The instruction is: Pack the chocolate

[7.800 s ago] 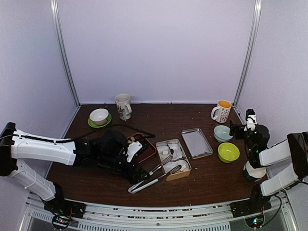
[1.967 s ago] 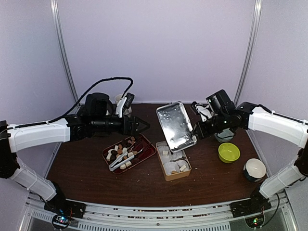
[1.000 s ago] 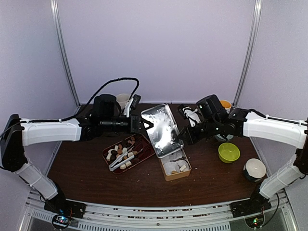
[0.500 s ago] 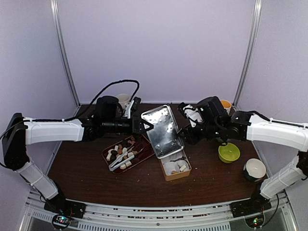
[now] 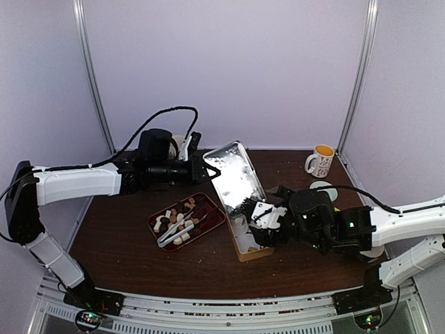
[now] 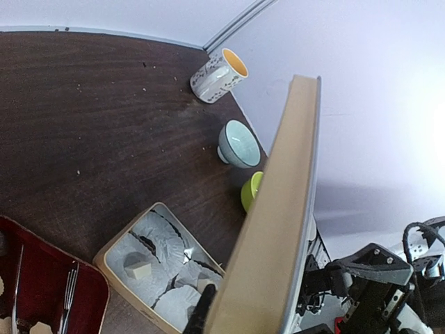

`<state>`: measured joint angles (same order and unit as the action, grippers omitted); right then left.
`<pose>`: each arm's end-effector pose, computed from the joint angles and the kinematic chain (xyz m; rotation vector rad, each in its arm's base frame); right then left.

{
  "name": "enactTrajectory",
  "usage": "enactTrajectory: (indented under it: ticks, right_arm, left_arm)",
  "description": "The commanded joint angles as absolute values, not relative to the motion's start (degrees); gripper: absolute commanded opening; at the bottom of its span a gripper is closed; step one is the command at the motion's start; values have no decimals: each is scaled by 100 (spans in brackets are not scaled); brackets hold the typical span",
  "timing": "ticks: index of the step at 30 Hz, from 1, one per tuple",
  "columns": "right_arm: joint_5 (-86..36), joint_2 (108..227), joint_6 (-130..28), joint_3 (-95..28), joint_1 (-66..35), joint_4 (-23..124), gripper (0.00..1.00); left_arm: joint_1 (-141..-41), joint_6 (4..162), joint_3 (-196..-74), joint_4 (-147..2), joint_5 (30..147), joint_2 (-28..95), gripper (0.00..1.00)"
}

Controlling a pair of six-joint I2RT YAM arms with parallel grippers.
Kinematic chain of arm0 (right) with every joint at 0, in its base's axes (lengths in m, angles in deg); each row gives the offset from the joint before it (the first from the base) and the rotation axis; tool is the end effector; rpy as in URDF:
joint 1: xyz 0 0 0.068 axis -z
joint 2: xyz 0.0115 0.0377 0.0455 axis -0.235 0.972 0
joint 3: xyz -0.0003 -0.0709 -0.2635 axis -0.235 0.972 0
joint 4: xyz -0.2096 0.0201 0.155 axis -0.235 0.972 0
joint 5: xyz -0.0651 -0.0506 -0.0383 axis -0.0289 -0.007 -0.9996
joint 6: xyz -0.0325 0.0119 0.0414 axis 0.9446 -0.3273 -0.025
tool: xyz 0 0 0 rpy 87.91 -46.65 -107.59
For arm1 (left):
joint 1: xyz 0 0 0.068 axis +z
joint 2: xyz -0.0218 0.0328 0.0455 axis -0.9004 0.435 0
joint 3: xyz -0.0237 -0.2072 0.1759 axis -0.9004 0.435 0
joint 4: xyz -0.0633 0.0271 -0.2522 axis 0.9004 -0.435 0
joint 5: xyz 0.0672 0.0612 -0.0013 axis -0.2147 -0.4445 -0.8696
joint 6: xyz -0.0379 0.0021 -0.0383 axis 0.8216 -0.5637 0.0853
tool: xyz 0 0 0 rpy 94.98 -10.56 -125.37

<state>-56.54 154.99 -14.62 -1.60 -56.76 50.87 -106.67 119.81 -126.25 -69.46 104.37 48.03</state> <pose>0.1034 0.2467 0.2634 -1.3389 1.4628 0.0385 0.2593 -0.2571 0.2851 0.2093 2.1872 -1.3964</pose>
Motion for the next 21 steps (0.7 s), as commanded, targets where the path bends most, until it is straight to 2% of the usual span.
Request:
enactTrajectory:
  ticks: [1, 7, 19, 21]
  right_arm:
    - [-6058, 15300, -303, -231, -5969, 4498, 100]
    - [-7084, 15745, 1183, 38, -6295, 3416, 100]
    - [-7813, 17032, 2945, 68, -6248, 1185, 100]
    - [-7957, 17280, 3033, -80, -6212, 1070, 93]
  left_arm:
    - [-10513, 12651, -12770, -6804, 10579, 4883, 9]
    - [-10356, 13545, -12901, -6567, 11105, 4978, 9]
    - [-10201, 13683, -13016, -6793, 11560, 4769, 13]
    - [-10201, 13702, -12995, -6829, 11537, 4714, 13]
